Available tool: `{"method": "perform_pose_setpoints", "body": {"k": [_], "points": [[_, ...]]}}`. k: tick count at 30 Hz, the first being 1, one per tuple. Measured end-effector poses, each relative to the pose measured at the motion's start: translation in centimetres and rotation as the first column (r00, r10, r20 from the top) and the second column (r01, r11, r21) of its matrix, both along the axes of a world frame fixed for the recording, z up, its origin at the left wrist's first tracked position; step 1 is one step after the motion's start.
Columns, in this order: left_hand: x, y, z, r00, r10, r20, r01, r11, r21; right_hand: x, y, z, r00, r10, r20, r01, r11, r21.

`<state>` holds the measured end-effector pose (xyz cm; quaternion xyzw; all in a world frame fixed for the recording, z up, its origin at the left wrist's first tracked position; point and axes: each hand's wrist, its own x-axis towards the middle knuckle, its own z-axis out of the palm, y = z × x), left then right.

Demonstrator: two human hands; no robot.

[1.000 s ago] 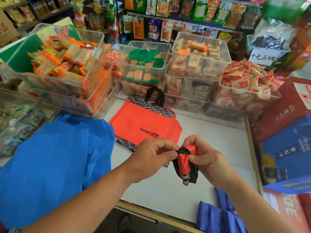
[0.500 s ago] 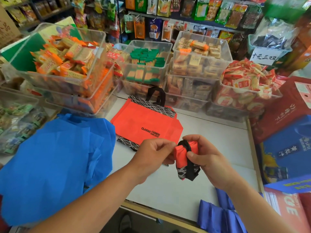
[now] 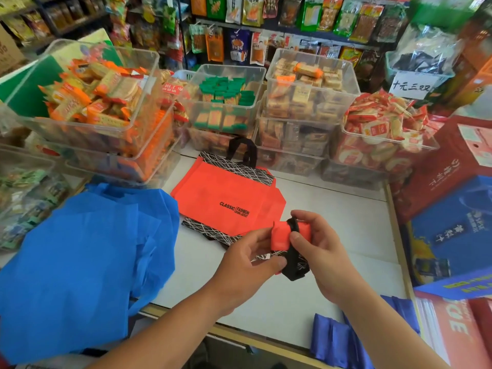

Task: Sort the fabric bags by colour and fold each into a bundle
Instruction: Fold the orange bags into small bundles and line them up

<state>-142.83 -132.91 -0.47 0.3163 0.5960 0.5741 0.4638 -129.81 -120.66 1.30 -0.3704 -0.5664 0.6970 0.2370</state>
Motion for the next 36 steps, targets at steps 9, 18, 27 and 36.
{"method": "perform_pose_setpoints", "body": {"k": [9, 18, 27, 36], "points": [[0.3, 0.5, 0.2, 0.994, -0.007, 0.113, 0.010, 1.000, -0.030, -0.6, 0.5, 0.4, 0.988, 0.126, 0.095, -0.132, 0.989, 0.068], [-1.7, -1.7, -4.4, 0.738, -0.039, -0.674, 0.049, 0.999, -0.004, -0.1, 0.1, -1.2, 0.986, 0.064, 0.152, -0.044, 0.990, -0.132], [-2.3, -3.0, -3.0, 0.939, 0.082, -0.335, -0.104, 0.993, -0.050, 0.6, -0.5, -3.5, 0.984, 0.074, 0.159, -0.065, 0.996, -0.056], [-3.2, -2.0, -2.7, 0.837, -0.018, -0.547, 0.006, 1.000, -0.023, 0.4, -0.4, -2.1, 0.979, 0.151, 0.138, -0.142, 0.987, -0.077]]}}
